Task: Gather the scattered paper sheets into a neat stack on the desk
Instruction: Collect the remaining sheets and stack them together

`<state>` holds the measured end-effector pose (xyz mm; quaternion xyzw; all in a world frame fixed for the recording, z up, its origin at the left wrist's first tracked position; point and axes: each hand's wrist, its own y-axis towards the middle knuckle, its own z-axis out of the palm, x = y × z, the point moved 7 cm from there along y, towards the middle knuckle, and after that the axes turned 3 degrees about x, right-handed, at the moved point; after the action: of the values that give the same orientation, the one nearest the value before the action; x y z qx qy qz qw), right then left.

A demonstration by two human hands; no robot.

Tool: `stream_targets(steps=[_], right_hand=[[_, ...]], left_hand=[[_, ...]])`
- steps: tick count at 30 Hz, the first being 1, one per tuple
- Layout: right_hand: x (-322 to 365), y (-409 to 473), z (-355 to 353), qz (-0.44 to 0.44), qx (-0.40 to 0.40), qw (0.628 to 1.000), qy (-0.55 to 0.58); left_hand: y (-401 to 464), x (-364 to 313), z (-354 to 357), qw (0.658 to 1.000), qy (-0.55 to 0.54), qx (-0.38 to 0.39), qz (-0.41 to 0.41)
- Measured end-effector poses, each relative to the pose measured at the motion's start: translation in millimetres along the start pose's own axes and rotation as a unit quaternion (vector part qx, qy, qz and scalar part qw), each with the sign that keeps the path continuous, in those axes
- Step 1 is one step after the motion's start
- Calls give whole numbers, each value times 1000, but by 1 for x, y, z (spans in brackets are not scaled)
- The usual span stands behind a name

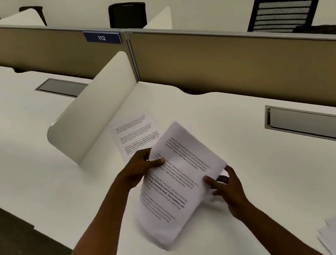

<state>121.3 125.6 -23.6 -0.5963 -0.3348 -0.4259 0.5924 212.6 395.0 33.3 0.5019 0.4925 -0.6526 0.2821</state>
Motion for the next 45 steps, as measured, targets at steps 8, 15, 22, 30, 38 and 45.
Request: stream_targets(steps=[8, 15, 22, 30, 38, 45], right_hand=[[46, 64, 79, 20, 115, 992, -48], [93, 130, 125, -81, 32, 958, -273], [69, 178, 172, -77, 138, 816, -556], [80, 169, 170, -99, 67, 886, -449], [103, 127, 125, -103, 35, 965, -237], [44, 87, 63, -75, -51, 900, -427]], left_hand=[[22, 53, -49, 931, -276, -229, -64], [21, 55, -88, 900, -81, -420, -90], [28, 55, -97, 877, -27, -458, -146], [33, 50, -90, 884, -162, -430, -88], [18, 34, -63, 917, -101, -387, -14], [-1, 58, -13, 919, 127, -354, -116]])
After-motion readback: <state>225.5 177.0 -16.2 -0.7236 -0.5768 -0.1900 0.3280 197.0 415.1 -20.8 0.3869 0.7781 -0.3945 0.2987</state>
